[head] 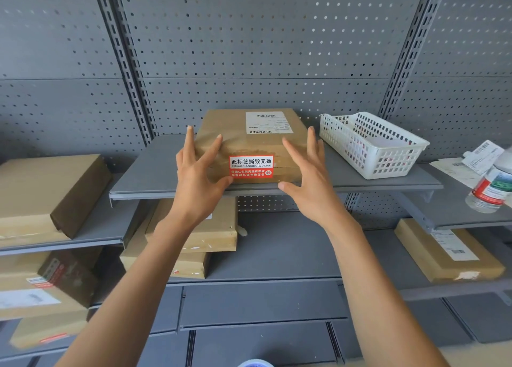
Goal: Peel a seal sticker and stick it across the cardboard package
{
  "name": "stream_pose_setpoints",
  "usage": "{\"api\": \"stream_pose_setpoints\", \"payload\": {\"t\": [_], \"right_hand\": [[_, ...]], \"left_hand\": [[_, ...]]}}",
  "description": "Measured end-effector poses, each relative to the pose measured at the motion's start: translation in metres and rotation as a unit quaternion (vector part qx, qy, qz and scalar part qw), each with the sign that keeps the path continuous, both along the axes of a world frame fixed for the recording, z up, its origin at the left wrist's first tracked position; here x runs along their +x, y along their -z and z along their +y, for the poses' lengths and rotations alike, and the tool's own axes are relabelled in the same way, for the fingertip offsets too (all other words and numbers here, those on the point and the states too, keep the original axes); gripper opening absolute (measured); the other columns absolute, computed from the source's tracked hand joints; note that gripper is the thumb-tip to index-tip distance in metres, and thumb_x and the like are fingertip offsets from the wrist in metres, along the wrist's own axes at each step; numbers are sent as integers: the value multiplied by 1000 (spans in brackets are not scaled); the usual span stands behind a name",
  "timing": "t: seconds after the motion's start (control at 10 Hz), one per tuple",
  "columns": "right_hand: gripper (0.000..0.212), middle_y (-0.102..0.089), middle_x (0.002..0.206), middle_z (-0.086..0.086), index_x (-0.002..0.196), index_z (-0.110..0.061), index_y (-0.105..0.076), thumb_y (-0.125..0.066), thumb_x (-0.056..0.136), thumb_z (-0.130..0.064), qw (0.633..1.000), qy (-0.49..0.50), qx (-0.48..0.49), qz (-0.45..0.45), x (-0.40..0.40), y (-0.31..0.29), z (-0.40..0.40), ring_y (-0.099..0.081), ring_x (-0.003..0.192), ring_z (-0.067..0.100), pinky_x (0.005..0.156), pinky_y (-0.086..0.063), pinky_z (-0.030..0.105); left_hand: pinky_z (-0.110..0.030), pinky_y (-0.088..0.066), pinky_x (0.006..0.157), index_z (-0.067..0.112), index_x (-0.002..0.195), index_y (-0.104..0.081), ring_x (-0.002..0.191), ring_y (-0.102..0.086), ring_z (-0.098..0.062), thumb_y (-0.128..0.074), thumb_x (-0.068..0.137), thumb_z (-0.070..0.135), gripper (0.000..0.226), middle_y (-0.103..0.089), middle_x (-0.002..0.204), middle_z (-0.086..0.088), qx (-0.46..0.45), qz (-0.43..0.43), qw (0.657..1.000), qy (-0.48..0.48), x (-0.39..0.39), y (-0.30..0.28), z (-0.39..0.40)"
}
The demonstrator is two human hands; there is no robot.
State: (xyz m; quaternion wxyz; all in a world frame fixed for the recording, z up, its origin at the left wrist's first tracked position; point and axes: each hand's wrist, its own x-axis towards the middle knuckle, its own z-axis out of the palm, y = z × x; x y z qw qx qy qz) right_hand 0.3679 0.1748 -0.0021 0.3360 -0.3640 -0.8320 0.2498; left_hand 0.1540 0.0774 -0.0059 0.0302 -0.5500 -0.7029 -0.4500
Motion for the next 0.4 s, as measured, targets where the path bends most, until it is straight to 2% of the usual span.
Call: {"api": "stream_pose_setpoints", "payload": {"t": [0.1,0.2,0.3,0.4], "right_hand": [[89,24,169,-10,158,-38,-28,-72,91,-2,1000,-1,1,9,-1,2,2,22,157,22,121,-2,31],[84,23,169,-13,158,-40,-30,-71,93,-6,1000,-10,-1,16,0,2,3,21,157,21,126,-9,41],[76,10,172,-13,156,-40,-37,-70,94,-9,998,-17,-10,64,10,3,-1,6,158,6,127,-17,33],[59,-35,164,-11,140,-40,-56,-75,91,-13,988,41,4,152,34,-9,-9,-40,137,-15,115,-37,20]], "left_hand": [[-27,-20,115,30,152,-45,142,-26,-23,-82,84,14,79,-5,170,-10,16,6,1000,-2,0,3,0],[-26,-20,114,28,153,-45,145,-25,-20,-77,89,20,72,-9,170,-7,24,3,1000,2,-1,3,-2],[-29,-24,117,25,155,-40,150,-27,-17,-72,92,28,71,-27,167,-3,57,-80,995,-13,-3,0,-4],[-35,-39,112,26,148,-47,137,-47,-10,-64,96,35,55,-53,149,6,126,-175,975,-46,-9,-18,-5]]}}
